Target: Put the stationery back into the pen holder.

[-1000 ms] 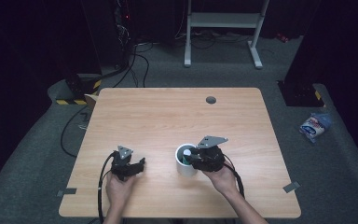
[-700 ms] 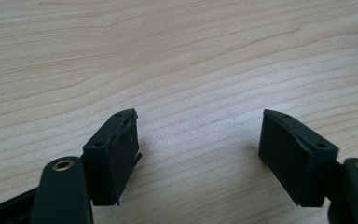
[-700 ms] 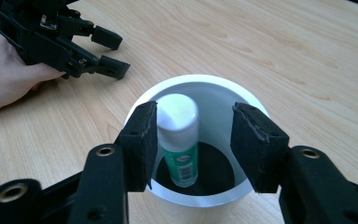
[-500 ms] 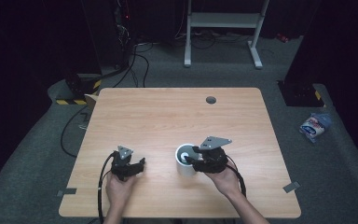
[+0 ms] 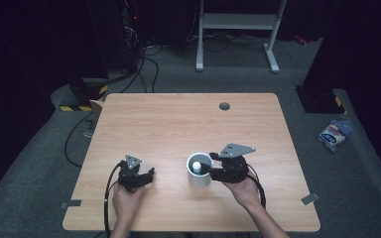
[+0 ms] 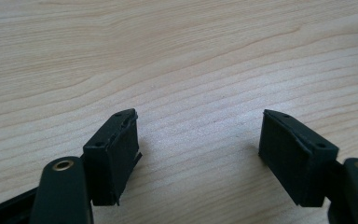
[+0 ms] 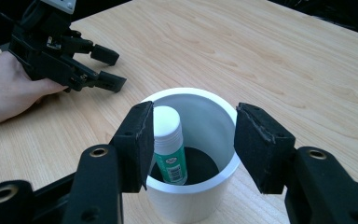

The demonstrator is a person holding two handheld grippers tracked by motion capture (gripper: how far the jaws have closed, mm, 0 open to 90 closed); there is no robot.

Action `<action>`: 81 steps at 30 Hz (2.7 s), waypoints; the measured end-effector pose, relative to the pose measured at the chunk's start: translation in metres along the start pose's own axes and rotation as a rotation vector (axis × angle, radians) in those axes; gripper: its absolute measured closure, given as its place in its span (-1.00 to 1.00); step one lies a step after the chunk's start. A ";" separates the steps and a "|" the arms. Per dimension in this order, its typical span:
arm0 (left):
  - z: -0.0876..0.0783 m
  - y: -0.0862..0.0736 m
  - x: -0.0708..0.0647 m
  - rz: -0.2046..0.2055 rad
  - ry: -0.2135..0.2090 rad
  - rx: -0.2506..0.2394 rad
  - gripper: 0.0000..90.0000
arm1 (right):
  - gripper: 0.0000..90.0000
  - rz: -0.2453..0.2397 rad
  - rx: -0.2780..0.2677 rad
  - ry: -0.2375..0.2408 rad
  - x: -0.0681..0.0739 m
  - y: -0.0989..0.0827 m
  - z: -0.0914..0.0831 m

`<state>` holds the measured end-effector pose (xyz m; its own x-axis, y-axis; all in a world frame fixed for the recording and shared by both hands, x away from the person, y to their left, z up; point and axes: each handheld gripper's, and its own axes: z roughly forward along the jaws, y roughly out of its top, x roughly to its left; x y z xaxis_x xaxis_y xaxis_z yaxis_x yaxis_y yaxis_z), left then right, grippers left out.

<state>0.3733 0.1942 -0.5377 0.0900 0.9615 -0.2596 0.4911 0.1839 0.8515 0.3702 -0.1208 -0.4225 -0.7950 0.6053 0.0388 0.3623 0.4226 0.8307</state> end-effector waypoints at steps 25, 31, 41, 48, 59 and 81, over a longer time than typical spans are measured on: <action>0.000 0.000 0.000 -0.001 0.000 0.000 -0.37 | 0.06 0.049 -0.028 -0.064 -0.023 -0.010 -0.018; 0.000 0.000 0.000 0.000 0.000 0.000 -0.37 | 0.06 0.068 -0.029 -0.082 -0.030 -0.013 -0.024; 0.000 0.000 0.000 0.000 0.000 0.000 -0.37 | 0.06 0.088 -0.027 -0.104 -0.039 -0.023 -0.030; 0.000 0.000 0.000 0.000 0.001 0.000 -0.37 | 0.06 0.106 -0.029 -0.115 -0.044 -0.032 -0.033; 0.000 0.000 0.000 0.000 0.000 0.000 -0.37 | 0.06 0.126 -0.026 -0.139 -0.051 -0.041 -0.039; 0.000 0.000 0.000 -0.009 0.000 -0.003 -0.36 | 0.06 0.196 0.006 -0.193 -0.064 -0.070 -0.039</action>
<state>0.3736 0.1942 -0.5377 0.0854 0.9600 -0.2666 0.4894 0.1927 0.8505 0.3768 -0.2154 -0.4618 -0.6018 0.7934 0.0915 0.5037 0.2882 0.8144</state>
